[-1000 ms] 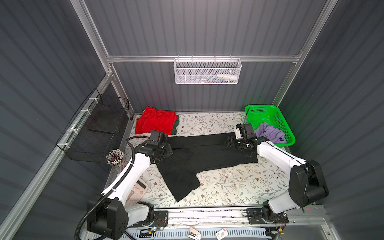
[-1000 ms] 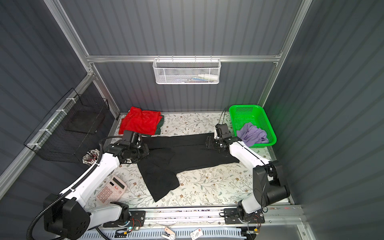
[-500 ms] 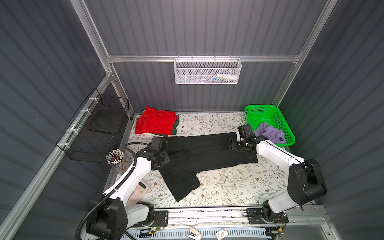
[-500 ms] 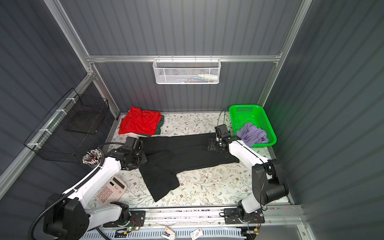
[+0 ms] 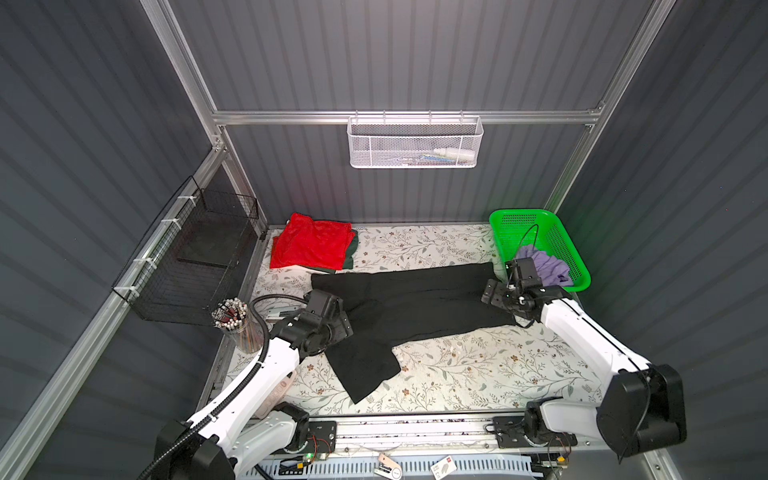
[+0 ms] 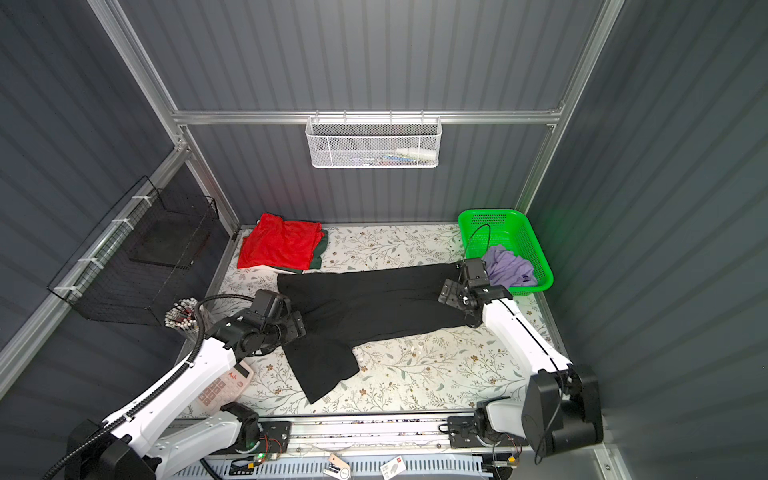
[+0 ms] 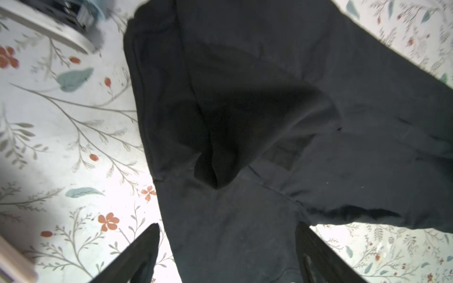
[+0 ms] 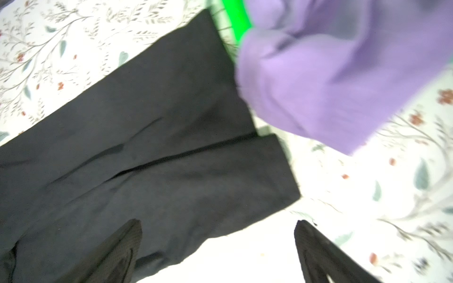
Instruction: Fold and stack the t-shirts
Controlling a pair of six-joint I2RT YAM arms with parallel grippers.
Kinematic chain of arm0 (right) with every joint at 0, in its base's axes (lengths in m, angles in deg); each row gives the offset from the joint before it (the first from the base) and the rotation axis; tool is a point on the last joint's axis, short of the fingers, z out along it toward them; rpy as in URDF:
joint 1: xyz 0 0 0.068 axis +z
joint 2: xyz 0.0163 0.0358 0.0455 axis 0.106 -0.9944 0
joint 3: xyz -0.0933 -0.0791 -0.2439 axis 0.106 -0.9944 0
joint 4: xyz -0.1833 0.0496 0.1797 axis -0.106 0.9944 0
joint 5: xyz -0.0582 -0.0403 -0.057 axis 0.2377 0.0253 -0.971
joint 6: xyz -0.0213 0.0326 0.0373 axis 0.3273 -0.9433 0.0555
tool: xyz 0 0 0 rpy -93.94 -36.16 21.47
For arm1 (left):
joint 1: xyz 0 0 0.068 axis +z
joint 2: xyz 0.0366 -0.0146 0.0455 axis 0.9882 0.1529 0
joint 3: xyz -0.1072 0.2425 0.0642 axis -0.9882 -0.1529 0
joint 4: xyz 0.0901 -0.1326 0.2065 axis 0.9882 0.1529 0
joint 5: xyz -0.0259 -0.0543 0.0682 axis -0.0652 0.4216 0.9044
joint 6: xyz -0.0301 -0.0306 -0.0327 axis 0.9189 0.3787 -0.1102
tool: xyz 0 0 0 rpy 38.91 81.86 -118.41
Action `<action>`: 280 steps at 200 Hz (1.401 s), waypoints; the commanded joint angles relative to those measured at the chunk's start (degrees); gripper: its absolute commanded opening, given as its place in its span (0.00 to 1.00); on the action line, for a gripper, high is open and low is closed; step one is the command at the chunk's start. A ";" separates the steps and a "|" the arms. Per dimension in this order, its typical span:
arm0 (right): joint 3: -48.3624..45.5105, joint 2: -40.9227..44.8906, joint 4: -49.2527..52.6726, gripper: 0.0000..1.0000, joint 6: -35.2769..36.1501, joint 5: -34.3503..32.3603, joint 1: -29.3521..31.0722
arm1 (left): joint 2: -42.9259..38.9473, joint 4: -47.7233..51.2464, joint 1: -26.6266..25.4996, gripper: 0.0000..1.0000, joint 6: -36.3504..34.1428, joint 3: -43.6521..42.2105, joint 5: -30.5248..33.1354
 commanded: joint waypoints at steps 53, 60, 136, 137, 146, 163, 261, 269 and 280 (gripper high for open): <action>-10.27 3.56 -0.43 0.84 -4.82 9.92 -11.01 | 3.68 -4.46 -12.28 0.86 5.19 -3.57 -0.66; -10.39 3.17 -0.83 0.81 -4.55 10.25 -11.30 | 3.79 -4.62 -13.17 0.86 5.35 -3.87 -0.61; -11.58 -2.41 -6.66 0.69 -3.72 12.57 -13.78 | 3.20 -6.92 -17.14 0.86 9.42 -10.82 -0.74; -11.56 -2.48 -6.71 0.69 -3.72 12.61 -13.78 | 3.17 -6.92 -17.09 0.86 9.43 -10.90 -0.72; -11.62 -3.08 -6.89 0.69 -3.99 12.65 -13.74 | 2.96 -7.43 -17.13 0.86 9.88 -11.76 -0.76; -12.30 -3.64 -7.82 0.69 -4.56 12.97 -13.78 | 2.16 -10.80 -17.12 0.86 10.95 -14.00 -2.60; -16.13 -5.17 -15.35 0.68 -6.61 17.72 -13.78 | 4.17 -18.12 -18.35 0.84 14.80 -20.48 -4.56; -16.11 -5.29 -15.46 0.68 -6.56 17.81 -13.79 | 4.38 -18.27 -18.64 0.84 15.20 -20.68 -4.41; -15.98 -5.27 -15.30 0.68 -6.51 17.83 -13.78 | 4.48 -18.71 -19.04 0.84 15.55 -21.05 -4.30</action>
